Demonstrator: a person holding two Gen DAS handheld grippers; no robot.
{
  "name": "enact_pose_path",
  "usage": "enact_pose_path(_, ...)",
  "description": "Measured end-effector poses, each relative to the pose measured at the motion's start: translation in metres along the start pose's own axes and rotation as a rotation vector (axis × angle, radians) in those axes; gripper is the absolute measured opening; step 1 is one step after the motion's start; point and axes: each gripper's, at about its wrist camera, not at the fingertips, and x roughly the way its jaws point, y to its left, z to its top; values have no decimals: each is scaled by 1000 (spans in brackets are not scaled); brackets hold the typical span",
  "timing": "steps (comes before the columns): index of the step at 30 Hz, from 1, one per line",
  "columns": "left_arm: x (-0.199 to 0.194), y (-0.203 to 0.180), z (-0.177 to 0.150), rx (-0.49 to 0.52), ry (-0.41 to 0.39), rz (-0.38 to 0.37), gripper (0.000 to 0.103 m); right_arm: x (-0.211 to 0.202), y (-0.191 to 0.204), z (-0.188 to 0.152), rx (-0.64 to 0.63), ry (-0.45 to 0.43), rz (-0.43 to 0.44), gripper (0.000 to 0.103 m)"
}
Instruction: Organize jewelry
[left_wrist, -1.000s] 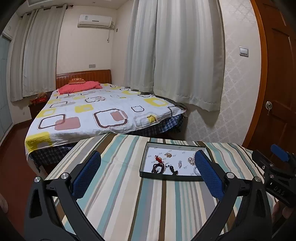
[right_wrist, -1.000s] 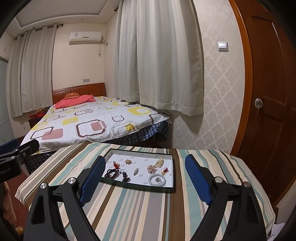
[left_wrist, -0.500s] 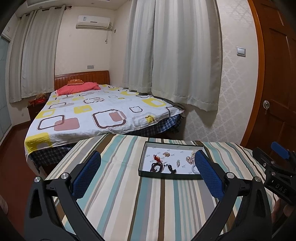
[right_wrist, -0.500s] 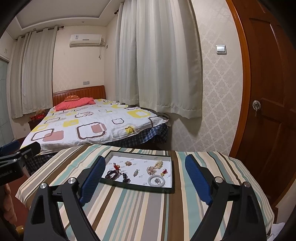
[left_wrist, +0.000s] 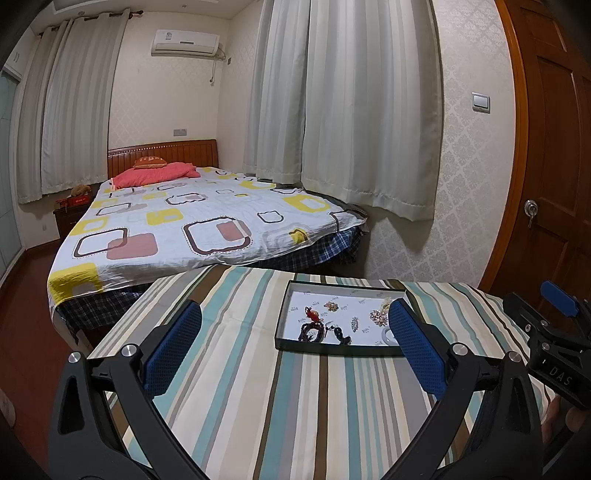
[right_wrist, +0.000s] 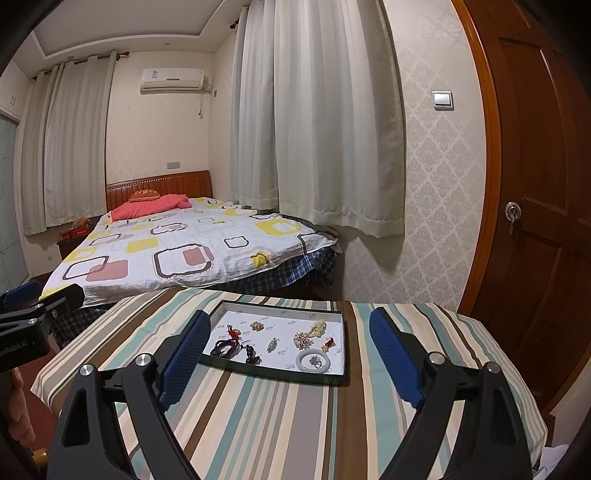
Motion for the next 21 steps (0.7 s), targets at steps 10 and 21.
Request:
enact_pose_path(10,0,0,0,-1,1,-1,99,0,0,0,0,-1,0,85)
enact_pose_path(21,2,-5,-1,-4,3,-3,99,0,1,-1,-2,-2,0,85)
